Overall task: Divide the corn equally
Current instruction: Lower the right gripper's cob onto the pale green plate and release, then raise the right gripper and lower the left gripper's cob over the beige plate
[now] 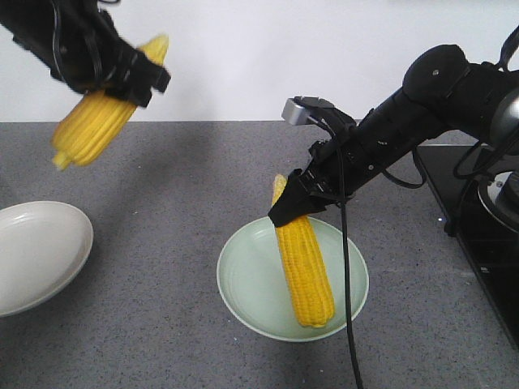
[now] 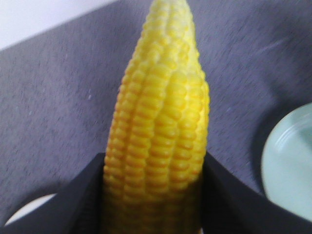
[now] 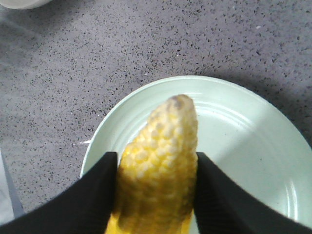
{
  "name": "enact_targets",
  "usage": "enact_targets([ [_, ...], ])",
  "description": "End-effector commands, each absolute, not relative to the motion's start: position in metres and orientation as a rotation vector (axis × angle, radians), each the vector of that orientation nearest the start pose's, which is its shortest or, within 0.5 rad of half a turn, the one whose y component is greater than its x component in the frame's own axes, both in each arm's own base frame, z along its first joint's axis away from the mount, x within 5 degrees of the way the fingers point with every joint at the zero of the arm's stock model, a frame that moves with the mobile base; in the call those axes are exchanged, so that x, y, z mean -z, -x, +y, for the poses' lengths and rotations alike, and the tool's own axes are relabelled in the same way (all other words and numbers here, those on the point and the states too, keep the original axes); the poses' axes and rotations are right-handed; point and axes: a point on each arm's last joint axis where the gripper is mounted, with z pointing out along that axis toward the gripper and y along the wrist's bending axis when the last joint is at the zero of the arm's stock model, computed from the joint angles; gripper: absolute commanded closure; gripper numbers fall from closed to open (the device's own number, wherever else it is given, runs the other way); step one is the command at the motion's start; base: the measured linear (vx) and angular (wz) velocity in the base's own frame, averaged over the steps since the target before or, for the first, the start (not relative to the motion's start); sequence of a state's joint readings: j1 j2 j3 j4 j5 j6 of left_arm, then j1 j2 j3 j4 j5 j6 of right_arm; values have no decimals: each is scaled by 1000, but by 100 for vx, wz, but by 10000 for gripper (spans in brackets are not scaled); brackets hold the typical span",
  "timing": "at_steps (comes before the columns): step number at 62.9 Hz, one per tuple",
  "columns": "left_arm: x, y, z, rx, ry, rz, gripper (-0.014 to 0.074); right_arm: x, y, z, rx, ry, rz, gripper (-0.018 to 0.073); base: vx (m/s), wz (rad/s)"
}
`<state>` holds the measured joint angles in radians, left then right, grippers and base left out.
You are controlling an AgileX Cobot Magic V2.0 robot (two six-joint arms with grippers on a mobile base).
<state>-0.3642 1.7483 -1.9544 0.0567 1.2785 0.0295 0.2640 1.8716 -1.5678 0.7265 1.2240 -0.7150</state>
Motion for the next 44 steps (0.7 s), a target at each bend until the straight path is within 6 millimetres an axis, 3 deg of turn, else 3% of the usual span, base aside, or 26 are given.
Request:
enact_targets([
  [1,-433,-333,-115,-9,-459,2429,603,-308,-353,157,-947,973,2440,91,0,0],
  [10,-430,-327,-105,-122,-419,2439,603,-308,-353,157,-949,953,2450,-15,0,0],
  [20,-435,-323,-82,-171,-341,2438,603,-312,-351,157,-995,891,2482,-15,0,0],
  [30,-435,-319,-45,-206,-183,2465,603,-329,-340,155,-994,913,2450,8,0,0],
  [36,-425,-319,-26,-195,-106,2510,603,-346,-330,152,-981,923,2404,25,0,0],
  [44,-397,-325,-7,-174,-30,2589,603,-369,-315,148,-957,934,2341,38,0,0],
])
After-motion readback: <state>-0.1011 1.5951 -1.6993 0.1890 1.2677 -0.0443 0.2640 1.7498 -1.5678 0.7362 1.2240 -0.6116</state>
